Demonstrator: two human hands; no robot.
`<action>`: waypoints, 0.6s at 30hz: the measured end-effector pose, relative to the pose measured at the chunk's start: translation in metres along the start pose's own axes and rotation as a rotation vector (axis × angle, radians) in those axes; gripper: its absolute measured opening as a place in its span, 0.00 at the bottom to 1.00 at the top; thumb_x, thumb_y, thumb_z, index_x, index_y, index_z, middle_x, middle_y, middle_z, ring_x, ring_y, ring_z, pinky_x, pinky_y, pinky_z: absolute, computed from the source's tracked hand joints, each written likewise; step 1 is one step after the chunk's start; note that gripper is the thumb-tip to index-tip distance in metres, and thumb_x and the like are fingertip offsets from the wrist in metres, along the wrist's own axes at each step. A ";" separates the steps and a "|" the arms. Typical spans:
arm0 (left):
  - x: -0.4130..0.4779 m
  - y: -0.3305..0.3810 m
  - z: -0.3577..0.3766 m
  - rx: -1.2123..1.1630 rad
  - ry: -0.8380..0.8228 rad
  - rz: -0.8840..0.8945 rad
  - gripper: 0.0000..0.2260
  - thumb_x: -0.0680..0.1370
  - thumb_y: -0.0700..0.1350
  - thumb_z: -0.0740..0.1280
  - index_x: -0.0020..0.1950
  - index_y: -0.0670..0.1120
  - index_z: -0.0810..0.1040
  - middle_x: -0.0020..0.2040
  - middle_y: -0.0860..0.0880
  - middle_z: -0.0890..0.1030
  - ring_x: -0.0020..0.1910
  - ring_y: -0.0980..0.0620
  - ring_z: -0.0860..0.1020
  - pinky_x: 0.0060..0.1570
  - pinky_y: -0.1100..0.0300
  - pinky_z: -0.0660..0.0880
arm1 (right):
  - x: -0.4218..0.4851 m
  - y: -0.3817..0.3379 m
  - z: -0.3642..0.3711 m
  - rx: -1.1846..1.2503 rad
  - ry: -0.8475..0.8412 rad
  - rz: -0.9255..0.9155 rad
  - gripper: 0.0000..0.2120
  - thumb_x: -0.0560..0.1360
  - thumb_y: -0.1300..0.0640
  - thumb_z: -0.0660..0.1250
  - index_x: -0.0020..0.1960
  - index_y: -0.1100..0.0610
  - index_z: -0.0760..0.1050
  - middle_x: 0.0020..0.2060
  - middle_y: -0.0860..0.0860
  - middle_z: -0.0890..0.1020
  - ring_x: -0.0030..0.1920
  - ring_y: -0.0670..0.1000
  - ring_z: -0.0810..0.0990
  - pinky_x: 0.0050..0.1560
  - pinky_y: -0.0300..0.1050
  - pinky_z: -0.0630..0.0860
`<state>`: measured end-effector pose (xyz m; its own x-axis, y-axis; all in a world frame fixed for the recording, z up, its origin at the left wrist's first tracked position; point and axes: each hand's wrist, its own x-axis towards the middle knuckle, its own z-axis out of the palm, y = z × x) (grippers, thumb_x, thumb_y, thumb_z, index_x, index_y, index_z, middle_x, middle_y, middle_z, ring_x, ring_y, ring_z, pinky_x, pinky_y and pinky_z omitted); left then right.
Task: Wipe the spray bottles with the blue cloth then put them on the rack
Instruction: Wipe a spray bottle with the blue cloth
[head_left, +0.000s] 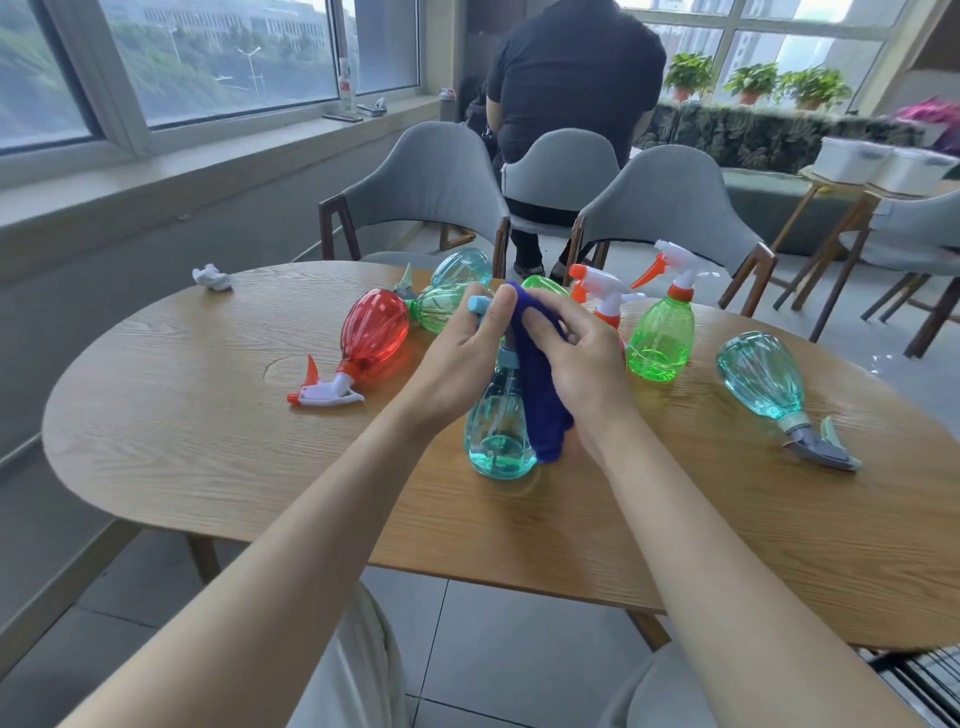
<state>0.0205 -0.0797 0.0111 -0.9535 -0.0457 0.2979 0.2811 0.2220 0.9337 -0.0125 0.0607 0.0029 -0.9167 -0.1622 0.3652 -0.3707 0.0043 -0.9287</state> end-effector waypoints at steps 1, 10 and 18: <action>0.001 -0.001 0.000 0.002 0.004 0.000 0.22 0.88 0.61 0.55 0.65 0.45 0.76 0.61 0.45 0.82 0.62 0.51 0.80 0.69 0.49 0.76 | 0.001 0.001 -0.001 0.008 0.014 0.010 0.11 0.85 0.56 0.67 0.60 0.42 0.83 0.57 0.44 0.87 0.60 0.47 0.84 0.62 0.47 0.81; -0.004 -0.005 0.001 0.075 0.015 0.006 0.15 0.89 0.55 0.56 0.65 0.48 0.77 0.62 0.49 0.82 0.62 0.57 0.79 0.68 0.55 0.75 | -0.002 -0.001 -0.006 -0.156 0.295 -0.065 0.13 0.87 0.54 0.61 0.66 0.48 0.83 0.57 0.42 0.86 0.59 0.44 0.82 0.63 0.46 0.80; -0.007 0.003 0.003 0.018 -0.071 -0.018 0.11 0.90 0.48 0.55 0.70 0.53 0.71 0.61 0.59 0.79 0.55 0.76 0.76 0.54 0.79 0.70 | 0.003 -0.017 -0.007 -0.402 -0.043 -0.185 0.15 0.88 0.52 0.60 0.70 0.52 0.80 0.61 0.43 0.84 0.57 0.30 0.77 0.58 0.24 0.70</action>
<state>0.0279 -0.0763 0.0108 -0.9638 0.0197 0.2658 0.2627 0.2393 0.9347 -0.0099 0.0669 0.0199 -0.8255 -0.2372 0.5121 -0.5644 0.3531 -0.7462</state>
